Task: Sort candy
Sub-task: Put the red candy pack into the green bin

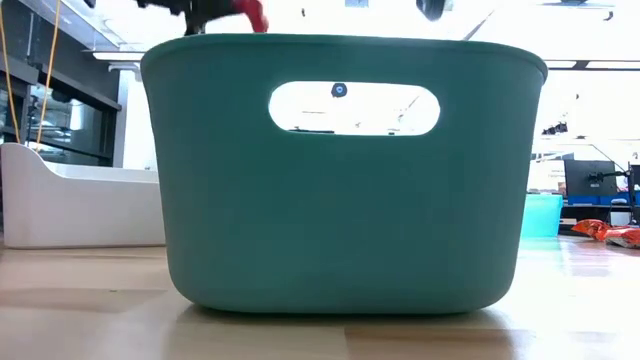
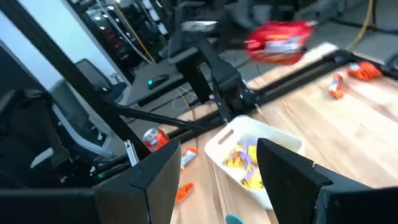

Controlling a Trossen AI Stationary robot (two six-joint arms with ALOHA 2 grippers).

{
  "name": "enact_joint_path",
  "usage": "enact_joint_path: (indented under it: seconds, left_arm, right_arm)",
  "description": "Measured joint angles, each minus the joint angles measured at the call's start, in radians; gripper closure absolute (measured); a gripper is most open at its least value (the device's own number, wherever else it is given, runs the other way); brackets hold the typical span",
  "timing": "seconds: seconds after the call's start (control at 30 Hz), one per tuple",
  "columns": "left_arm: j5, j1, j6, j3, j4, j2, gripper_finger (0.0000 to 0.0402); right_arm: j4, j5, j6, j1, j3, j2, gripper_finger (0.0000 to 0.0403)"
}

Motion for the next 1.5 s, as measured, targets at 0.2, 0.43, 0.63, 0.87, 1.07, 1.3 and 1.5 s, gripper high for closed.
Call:
enact_joint_path:
  seconds: [0.2, 0.43, 0.63, 0.87, 1.07, 1.3, 1.5]
  left_arm:
    - [-0.315, -0.350, 0.039, -0.035, 0.203, 0.075, 0.0396]
    - [-0.490, -0.524, 0.131, -0.036, 0.414, 0.231, 0.0396]
    - [-0.492, -0.534, 0.214, 0.011, 0.456, 0.289, 0.0396]
    - [-0.433, -0.531, 0.261, 0.067, 0.399, 0.328, 0.0395]
    - [-0.230, -0.532, 0.262, 0.162, 0.230, 0.398, 0.0393]
    - [-0.125, -0.541, 0.306, 0.299, -0.023, 0.529, 0.0353]
    - [-0.081, -0.541, 0.342, 0.411, -0.188, 0.632, 0.0289]
  right_arm:
    - [0.064, -0.042, -0.026, 0.002, 0.000, -0.001, 0.0197]
    - [0.133, -0.135, 0.004, 0.007, 0.000, -0.002, 0.0197]
    - [0.137, -0.129, -0.048, 0.042, 0.000, -0.002, 0.0197]
    - [0.140, -0.083, -0.051, 0.083, 0.013, -0.002, 0.0197]
    - [0.087, -0.078, -0.179, 0.115, 0.128, -0.004, 0.0197]
    - [-0.028, -0.037, -0.204, 0.115, 0.207, -0.004, 0.0197]
    - [-0.046, -0.047, -0.177, 0.115, 0.208, -0.003, 0.0197]
